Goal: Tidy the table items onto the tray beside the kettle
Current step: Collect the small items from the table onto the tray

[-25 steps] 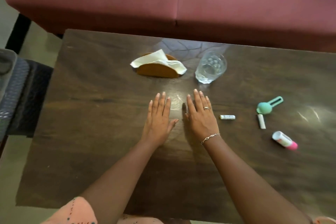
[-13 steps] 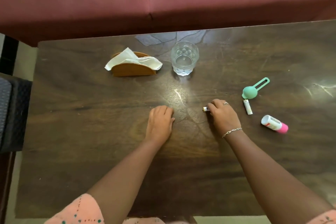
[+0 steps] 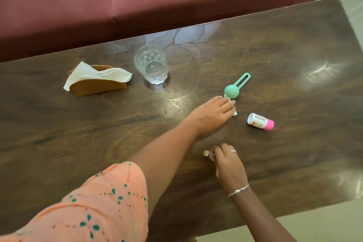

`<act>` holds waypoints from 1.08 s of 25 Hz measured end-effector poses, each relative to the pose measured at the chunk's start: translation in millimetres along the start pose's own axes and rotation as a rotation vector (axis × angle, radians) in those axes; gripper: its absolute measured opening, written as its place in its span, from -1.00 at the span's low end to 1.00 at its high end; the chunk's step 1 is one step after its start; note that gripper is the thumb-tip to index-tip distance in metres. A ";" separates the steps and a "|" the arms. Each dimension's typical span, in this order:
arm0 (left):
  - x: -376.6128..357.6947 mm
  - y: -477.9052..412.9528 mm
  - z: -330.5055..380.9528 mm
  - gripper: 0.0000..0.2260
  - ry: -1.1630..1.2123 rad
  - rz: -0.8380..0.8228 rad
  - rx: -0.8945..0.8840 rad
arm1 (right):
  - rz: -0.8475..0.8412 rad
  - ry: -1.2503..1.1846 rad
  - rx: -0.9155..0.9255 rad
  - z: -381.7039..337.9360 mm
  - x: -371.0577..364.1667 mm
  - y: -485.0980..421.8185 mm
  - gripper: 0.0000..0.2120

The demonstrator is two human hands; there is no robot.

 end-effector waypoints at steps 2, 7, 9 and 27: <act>-23.7 -15.4 4.7 -0.64 -0.049 -0.146 -0.037 | -0.022 -0.055 -0.044 6.6 -4.9 17.0 -0.84; -30.3 -32.4 9.6 -0.76 -0.082 -0.140 -0.066 | -0.009 -0.074 -0.080 21.8 -1.1 21.0 -0.87; -26.4 -28.6 7.0 -0.81 -0.087 -0.101 -0.028 | 0.016 -0.064 -0.092 26.4 4.4 14.9 -0.87; 46.8 320.1 -98.2 -0.73 0.222 0.251 0.631 | 0.129 -0.062 0.212 -194.0 -9.4 -44.0 -0.78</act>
Point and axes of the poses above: each hand's wrist, its own y-axis away from the middle knuckle, its own x-axis out of the back of the hand, z = x × y, the point moved 10 cm from there along -y, towards the middle knuckle, and after that the axes turned 1 degree about z, right-handed, at the moved point
